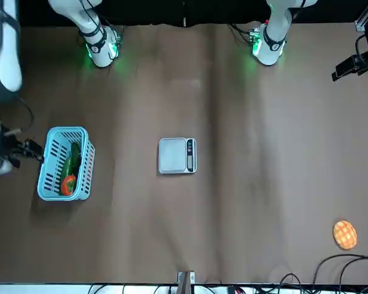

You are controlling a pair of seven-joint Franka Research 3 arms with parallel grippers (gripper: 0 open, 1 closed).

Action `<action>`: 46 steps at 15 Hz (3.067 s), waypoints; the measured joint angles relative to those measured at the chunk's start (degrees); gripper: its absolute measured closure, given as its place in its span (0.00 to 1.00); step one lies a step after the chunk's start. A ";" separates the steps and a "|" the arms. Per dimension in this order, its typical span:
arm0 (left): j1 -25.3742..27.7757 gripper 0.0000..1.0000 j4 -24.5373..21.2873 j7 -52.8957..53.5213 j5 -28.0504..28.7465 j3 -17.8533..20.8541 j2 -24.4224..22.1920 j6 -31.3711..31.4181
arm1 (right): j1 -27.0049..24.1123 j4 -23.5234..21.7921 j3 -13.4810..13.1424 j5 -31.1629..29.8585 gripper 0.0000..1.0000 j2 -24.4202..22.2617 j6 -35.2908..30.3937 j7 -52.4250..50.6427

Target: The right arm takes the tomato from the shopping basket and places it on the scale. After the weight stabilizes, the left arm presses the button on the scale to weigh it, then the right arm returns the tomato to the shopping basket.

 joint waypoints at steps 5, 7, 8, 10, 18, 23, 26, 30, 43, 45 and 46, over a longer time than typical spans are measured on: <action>0.00 0.00 0.15 0.00 0.00 0.00 -0.01 -0.07 | 0.18 8.50 0.02 -2.01 0.00 -3.31 -15.02 0.04; 0.00 0.00 0.18 0.00 0.00 0.00 -0.01 -0.08 | 0.18 10.11 0.02 -2.73 0.00 -3.24 -16.13 0.08; 0.01 0.00 0.20 0.00 0.00 0.01 -0.01 -0.08 | 0.10 10.21 0.01 -2.79 0.00 -3.17 -16.15 0.14; 0.16 0.01 0.22 0.00 0.00 0.04 -0.01 -0.09 | -1.66 10.20 1.60 -2.92 0.00 -2.99 -16.15 0.21; 0.38 0.00 0.25 0.00 0.00 0.02 -0.03 -0.11 | -13.05 10.58 17.45 -8.55 0.00 -2.98 -19.44 4.54; 0.38 0.00 0.25 0.00 0.00 0.02 -0.03 -0.12 | -13.35 10.63 17.45 -8.56 0.00 -2.98 -19.44 4.55; 0.38 0.00 0.26 0.00 0.00 0.02 -0.03 -0.12 | -13.37 10.63 17.45 -8.56 0.00 -2.98 -19.44 4.56; 0.38 0.00 0.26 0.00 0.00 0.01 -0.03 -0.12 | -13.37 10.63 17.46 -8.56 0.00 -2.97 -19.42 4.56; 0.26 0.00 0.27 0.00 0.00 -0.41 -0.03 -0.16 | -13.38 11.27 17.96 -8.58 0.00 -3.09 -19.47 4.65; 0.20 0.00 0.27 0.00 0.00 -0.45 -0.03 -0.16 | -13.45 11.37 17.89 -8.58 0.00 -3.22 -19.49 4.71; 0.17 0.00 0.27 0.00 0.00 -0.45 -0.03 -0.16 | -13.49 11.39 17.89 -8.58 0.00 -3.25 -19.49 4.71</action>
